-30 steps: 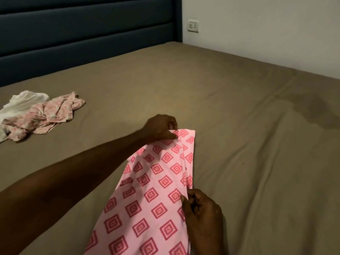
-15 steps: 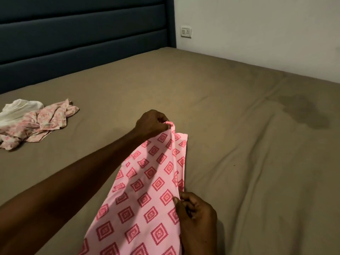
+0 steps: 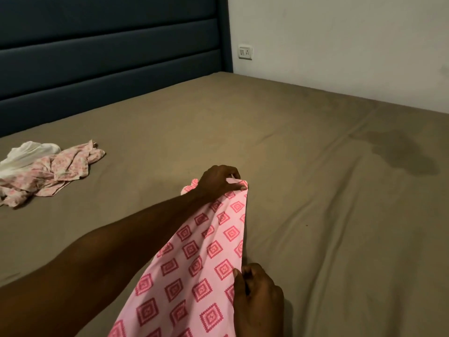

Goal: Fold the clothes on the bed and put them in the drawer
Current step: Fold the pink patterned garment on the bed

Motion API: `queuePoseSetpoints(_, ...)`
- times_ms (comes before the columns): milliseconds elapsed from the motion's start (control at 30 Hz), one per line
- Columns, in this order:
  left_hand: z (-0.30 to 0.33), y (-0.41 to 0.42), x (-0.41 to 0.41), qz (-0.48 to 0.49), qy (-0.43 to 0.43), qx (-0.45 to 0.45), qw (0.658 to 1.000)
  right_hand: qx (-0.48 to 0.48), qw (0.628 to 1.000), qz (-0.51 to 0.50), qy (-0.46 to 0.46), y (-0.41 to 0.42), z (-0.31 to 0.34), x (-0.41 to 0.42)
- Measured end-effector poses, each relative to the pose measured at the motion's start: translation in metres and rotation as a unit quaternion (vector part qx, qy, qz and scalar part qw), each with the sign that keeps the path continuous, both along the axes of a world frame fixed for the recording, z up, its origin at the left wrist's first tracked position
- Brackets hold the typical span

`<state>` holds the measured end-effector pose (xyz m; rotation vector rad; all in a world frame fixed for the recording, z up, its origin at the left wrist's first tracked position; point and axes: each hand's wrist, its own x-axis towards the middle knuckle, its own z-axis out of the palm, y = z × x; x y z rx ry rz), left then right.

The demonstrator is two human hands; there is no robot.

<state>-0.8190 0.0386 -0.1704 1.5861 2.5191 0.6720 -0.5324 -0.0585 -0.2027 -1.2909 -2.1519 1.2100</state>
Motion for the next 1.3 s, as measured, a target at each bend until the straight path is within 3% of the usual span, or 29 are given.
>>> queuePoseSetpoints(167, 0.009, -0.011, -0.01, 0.007, 0.131, -0.083, 0.988, -0.001, 1.0, -0.003, -0.02, -0.002, 0.0, -0.002)
queuePoseSetpoints(300, 0.024, -0.043, -0.039, 0.034, 0.13, -0.073, 0.988, -0.029, 0.999, -0.01, 0.009, -0.003, 0.005, 0.0)
queuePoseSetpoints(367, 0.025, -0.06, -0.056, 0.023, 0.093, -0.068, 0.993, -0.061, 0.998, -0.008, 0.024, -0.003, 0.011, 0.001)
queuePoseSetpoints(500, 0.027, -0.078, -0.077, 0.032, -0.151, -0.063, 0.986, -0.075, 0.997, -0.004, 0.024, -0.001, 0.015, 0.004)
queuePoseSetpoints(567, 0.031, -0.084, -0.08, 0.016, -0.2, -0.072, 0.977, -0.081, 0.996, -0.008, 0.03, -0.001, 0.014, 0.005)
queuePoseSetpoints(733, 0.04, -0.087, -0.092, -0.021, -0.177, -0.118, 0.977, -0.092, 0.995, -0.017, 0.039, 0.001, 0.006, 0.001)
queuePoseSetpoints(933, 0.042, -0.077, -0.094, 0.047, -0.165, -0.071, 0.983, -0.079, 0.995, -0.03, 0.044, 0.001, -0.002, -0.001)
queuePoseSetpoints(1067, 0.039, -0.075, -0.087, 0.03, -0.063, -0.218, 0.973, -0.087, 0.995, -0.027, 0.044, 0.0, -0.003, -0.001)
queuePoseSetpoints(1133, 0.039, -0.078, -0.087, 0.015, -0.096, -0.218, 0.971, -0.089, 0.995, -0.023, 0.049, 0.0, -0.003, 0.0)
queuePoseSetpoints(1233, 0.049, -0.086, -0.087, -0.009, -0.237, -0.167, 0.957, -0.093, 0.994, -0.02, 0.051, 0.001, -0.003, 0.001)
queuePoseSetpoints(1300, 0.055, -0.089, -0.089, -0.014, -0.264, -0.16, 0.951, -0.095, 0.994, -0.02, 0.052, 0.001, -0.002, 0.0)
